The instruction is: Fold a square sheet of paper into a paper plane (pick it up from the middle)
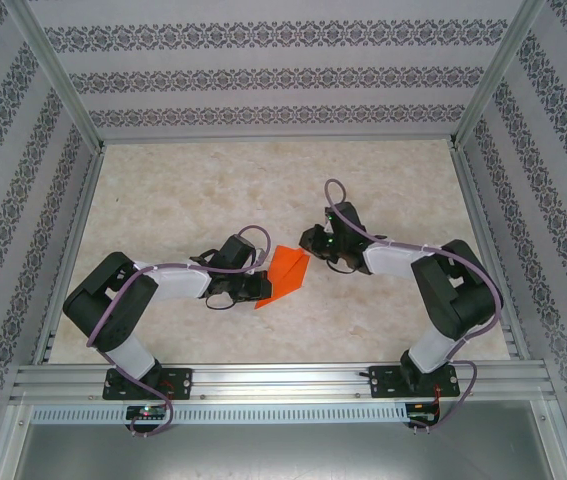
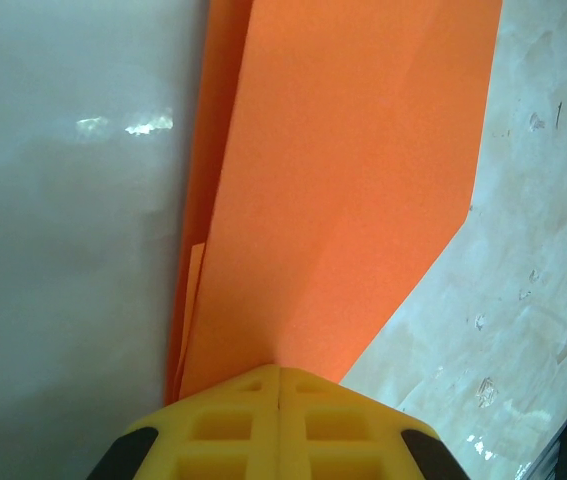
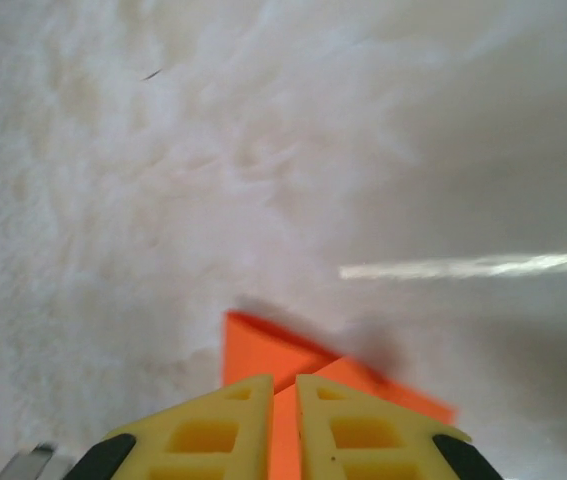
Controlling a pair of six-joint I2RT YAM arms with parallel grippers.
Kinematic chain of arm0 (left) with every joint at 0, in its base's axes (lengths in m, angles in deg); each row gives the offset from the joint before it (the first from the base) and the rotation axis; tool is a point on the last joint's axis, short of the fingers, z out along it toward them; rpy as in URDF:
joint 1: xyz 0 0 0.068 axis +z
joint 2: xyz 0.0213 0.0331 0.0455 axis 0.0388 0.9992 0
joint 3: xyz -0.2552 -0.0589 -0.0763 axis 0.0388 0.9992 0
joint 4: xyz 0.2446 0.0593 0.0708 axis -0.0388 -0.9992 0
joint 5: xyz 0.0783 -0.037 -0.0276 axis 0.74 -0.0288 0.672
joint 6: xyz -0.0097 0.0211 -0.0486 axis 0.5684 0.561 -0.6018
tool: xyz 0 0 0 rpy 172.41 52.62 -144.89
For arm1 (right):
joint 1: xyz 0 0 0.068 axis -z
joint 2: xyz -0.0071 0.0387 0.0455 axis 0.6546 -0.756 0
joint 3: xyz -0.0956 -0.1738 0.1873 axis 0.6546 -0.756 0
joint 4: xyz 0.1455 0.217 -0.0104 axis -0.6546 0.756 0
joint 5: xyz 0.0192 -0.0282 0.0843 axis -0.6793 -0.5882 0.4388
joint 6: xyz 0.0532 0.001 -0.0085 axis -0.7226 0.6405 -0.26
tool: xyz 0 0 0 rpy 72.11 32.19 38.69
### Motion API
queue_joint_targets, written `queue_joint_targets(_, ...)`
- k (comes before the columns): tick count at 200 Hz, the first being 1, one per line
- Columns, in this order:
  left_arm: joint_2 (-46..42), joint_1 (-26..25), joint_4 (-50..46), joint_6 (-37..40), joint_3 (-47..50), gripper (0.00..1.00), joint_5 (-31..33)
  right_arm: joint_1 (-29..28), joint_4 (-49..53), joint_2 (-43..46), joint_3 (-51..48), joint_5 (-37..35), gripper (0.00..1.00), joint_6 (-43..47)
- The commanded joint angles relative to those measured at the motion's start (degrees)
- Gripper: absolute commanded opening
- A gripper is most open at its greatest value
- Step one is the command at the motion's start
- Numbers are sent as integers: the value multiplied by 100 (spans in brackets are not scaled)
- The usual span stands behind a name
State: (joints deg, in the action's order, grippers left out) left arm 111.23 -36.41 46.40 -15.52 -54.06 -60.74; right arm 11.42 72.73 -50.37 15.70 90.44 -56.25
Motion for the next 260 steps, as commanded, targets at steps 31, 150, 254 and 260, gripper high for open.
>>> queue_joint_targets(31, 260, 9, -694, 170, 67, 0, 155, -711, -840, -622, -97, -2, 12, -537)
queue_joint_targets(150, -300, 13, -1183, 470, 569, 3, -710, -740, -746, -991, -430, -592, 6, -627)
queue_joint_targets(254, -1058, 22, -1653, 476, 964, 2, -692, -758, -695, -1009, -127, -145, 8, -287)
queue_joint_targets(260, -1207, 33, -1648, 409, 925, 2, -689, -766, -692, -986, -83, -85, 9, -251)
